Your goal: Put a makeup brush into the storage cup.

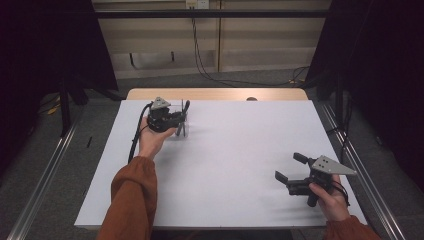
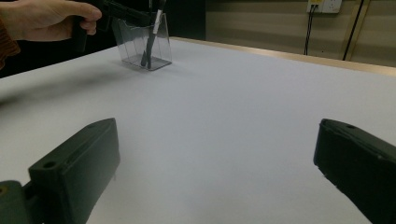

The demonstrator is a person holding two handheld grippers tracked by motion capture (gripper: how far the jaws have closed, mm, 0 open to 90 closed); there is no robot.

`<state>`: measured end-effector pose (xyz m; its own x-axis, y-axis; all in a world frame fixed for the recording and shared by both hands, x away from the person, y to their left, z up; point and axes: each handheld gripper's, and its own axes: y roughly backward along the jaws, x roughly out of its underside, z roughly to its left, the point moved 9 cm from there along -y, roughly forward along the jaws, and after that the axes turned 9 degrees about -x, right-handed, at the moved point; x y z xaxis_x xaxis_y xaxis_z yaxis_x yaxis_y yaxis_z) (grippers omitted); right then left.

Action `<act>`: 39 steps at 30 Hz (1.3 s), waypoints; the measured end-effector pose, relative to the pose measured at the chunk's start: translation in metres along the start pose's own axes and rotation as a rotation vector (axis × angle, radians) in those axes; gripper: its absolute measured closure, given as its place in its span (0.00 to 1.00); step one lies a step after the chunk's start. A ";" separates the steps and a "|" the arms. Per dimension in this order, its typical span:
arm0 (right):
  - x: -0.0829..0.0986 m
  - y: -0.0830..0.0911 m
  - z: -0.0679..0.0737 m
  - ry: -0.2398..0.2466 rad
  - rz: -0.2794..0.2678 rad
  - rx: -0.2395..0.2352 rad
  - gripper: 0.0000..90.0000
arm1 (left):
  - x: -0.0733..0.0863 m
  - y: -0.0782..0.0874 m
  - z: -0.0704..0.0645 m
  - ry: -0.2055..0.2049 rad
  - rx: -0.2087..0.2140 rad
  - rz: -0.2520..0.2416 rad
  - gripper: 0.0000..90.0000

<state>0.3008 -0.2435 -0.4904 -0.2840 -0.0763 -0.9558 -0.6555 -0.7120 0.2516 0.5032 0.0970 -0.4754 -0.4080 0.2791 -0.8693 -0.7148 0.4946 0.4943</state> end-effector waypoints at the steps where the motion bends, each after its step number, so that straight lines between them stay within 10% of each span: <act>1: 0.000 0.000 0.000 0.000 0.002 0.000 0.00 | 0.000 0.000 0.001 -0.008 -0.003 -0.006 0.75; 22: 0.000 0.000 -0.005 0.009 -0.005 0.012 0.00 | -0.002 0.013 0.011 0.006 -0.062 -0.069 0.28; 39: -0.002 0.004 -0.006 0.035 -0.008 0.028 0.00 | -0.002 0.040 -0.003 0.023 -0.011 -0.112 0.03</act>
<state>0.3026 -0.2503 -0.4882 -0.2544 -0.0951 -0.9624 -0.6775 -0.6926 0.2476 0.4738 0.1139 -0.4541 -0.3375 0.2037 -0.9190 -0.7628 0.5129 0.3938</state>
